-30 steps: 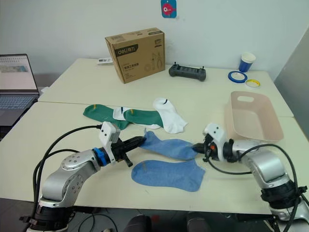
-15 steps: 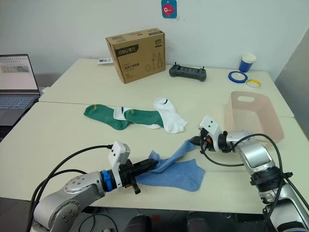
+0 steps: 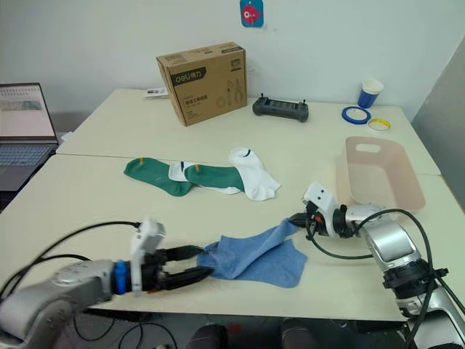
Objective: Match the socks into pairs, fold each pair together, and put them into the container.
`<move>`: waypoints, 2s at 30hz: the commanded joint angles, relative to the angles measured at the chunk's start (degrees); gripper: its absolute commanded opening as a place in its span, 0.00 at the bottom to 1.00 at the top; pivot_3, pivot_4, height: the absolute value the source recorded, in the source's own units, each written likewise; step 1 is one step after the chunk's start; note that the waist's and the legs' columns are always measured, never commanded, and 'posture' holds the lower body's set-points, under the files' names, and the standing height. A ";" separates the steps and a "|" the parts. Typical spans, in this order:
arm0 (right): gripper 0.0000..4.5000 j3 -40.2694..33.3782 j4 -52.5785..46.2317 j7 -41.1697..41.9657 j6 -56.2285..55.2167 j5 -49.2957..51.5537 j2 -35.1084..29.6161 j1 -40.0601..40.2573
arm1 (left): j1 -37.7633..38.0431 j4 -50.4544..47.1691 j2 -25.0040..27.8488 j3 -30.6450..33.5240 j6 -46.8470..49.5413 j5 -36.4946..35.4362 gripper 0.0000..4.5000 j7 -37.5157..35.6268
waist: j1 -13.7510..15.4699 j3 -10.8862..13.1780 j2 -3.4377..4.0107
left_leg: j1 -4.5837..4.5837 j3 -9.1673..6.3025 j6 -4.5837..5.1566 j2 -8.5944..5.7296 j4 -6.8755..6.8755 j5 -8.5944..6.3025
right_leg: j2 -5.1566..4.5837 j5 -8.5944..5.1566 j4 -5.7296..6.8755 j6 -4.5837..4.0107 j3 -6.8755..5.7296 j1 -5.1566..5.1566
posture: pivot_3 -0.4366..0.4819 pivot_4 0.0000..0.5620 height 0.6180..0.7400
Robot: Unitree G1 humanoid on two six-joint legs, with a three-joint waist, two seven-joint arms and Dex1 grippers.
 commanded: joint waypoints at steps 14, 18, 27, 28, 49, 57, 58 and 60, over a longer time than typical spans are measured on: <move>0.00 -8.38 -6.64 -1.10 -3.26 7.25 5.73 -1.91 | -22.79 21.35 -9.87 -19.26 -19.20 19.66 0.91 -7.84 | 1.04 0.00 0.02 | -0.08 0.01 0.00 0.01 -0.05 0.00 | 0.06 0.16 -0.02 -0.22 0.00 -0.01 | 0.48 0.27 1.00; 0.00 -9.59 -7.42 -0.87 -3.03 9.56 6.92 -2.06 | -24.59 25.72 -11.31 -22.14 -22.06 23.54 0.91 -9.42 | 1.20 0.00 0.04 | -0.08 -0.06 0.00 0.04 -0.08 0.00 | 0.13 0.15 0.01 -0.23 -0.04 -0.01 | 0.48 0.27 1.00; 0.00 -13.91 -10.48 -2.45 2.55 19.02 9.29 -2.43 | -23.76 24.15 -13.79 -21.96 -20.62 23.44 0.91 -10.71 | 1.26 0.00 0.04 | -0.14 -0.08 0.01 0.03 -0.03 0.00 | 0.10 0.16 0.00 -0.23 -0.04 -0.01 | 0.48 0.27 1.00; 0.00 -14.19 -10.69 -2.52 2.99 19.74 9.41 -2.54 | -23.78 24.08 -13.92 -21.89 -20.61 23.57 0.91 -10.74 | 1.26 0.00 0.05 | -0.14 -0.08 0.01 0.03 -0.03 0.00 | 0.10 0.16 0.00 -0.23 -0.03 -0.01 | 0.48 0.27 1.00; 0.00 -11.45 -6.43 -3.05 -2.20 15.12 8.11 -2.26 | -17.91 7.12 -10.27 -16.19 -4.24 10.79 0.01 -10.17 | 1.01 0.00 0.05 | -0.14 -0.08 0.01 0.04 -0.03 0.00 | 0.10 0.15 0.00 -0.22 -0.02 -0.01 | 0.48 0.27 1.00; 0.00 -5.31 -1.05 -0.67 -6.63 10.93 12.69 -7.41 | -14.09 3.56 -18.67 -9.00 19.45 -11.00 0.01 5.77 | 0.78 -0.01 0.07 | -0.11 -0.15 0.01 0.03 0.01 0.01 | 0.09 0.06 0.05 -0.05 -0.06 0.01 | 0.48 0.27 1.00; 0.00 -4.49 -0.34 -0.31 -7.12 10.49 13.57 -8.25 | -14.26 4.02 -20.51 -7.66 21.17 -13.51 0.01 7.77 | 0.78 -0.01 0.06 | -0.12 -0.15 0.02 0.03 0.05 0.02 | 0.09 0.06 0.07 0.06 -0.05 0.02 | 0.48 0.27 1.00; 0.00 -3.42 1.03 0.18 -7.76 9.81 14.80 -9.47 | -14.36 4.25 -22.28 -6.31 23.20 -16.13 0.01 10.30 | 0.76 -0.01 0.06 | -0.12 -0.17 0.03 0.03 0.08 0.03 | 0.09 0.09 0.09 0.08 -0.05 0.03 | 0.48 0.27 1.00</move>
